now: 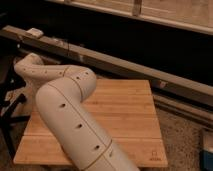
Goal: Place the bottle in the ceramic bowl
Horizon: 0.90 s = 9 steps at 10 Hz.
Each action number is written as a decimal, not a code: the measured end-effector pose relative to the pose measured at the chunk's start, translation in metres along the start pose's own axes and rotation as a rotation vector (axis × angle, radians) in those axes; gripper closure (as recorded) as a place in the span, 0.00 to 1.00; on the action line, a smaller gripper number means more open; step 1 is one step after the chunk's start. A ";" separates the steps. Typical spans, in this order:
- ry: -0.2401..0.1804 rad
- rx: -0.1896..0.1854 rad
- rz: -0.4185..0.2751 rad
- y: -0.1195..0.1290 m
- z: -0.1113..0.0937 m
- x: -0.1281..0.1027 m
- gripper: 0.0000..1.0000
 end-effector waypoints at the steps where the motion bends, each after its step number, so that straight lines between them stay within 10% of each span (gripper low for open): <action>1: 0.006 -0.001 0.001 0.001 0.002 -0.001 0.35; 9: 0.068 0.044 0.089 -0.029 0.033 0.014 0.35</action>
